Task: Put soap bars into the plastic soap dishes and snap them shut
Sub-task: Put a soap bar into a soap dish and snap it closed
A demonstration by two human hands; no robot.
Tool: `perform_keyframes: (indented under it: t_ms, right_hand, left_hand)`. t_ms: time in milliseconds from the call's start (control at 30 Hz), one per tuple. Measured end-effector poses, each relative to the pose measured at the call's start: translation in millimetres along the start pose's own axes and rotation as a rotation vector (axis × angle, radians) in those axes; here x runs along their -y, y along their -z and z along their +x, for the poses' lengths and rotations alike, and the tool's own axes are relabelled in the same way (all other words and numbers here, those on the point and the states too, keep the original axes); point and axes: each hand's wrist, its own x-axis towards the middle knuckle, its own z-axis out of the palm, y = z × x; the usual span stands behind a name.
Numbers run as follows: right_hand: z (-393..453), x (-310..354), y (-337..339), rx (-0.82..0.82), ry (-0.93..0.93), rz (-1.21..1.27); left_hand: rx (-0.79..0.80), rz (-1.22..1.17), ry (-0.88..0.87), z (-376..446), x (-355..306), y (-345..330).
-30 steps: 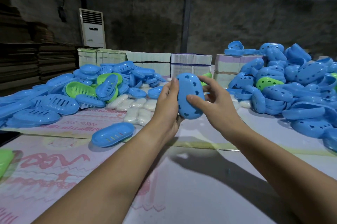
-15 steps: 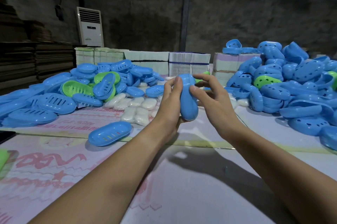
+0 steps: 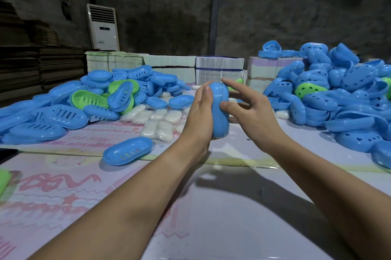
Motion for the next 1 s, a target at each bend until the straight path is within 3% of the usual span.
perform_keyframes:
  t_ms: [700, 900, 1000]
  right_hand:
    - [0, -11, -3, 0.109, -0.018, -0.023]
    - [4, 5, 6, 0.178, -0.07, -0.078]
    - [5, 9, 13, 0.129, -0.093, -0.146]
  left_hand:
    - [-0.028, 0.003, 0.021, -3, -7, 2]
    - [0.028, -0.328, 0.172, -6, -12, -4]
    - [0.125, -0.287, 0.205, -3, -7, -5]
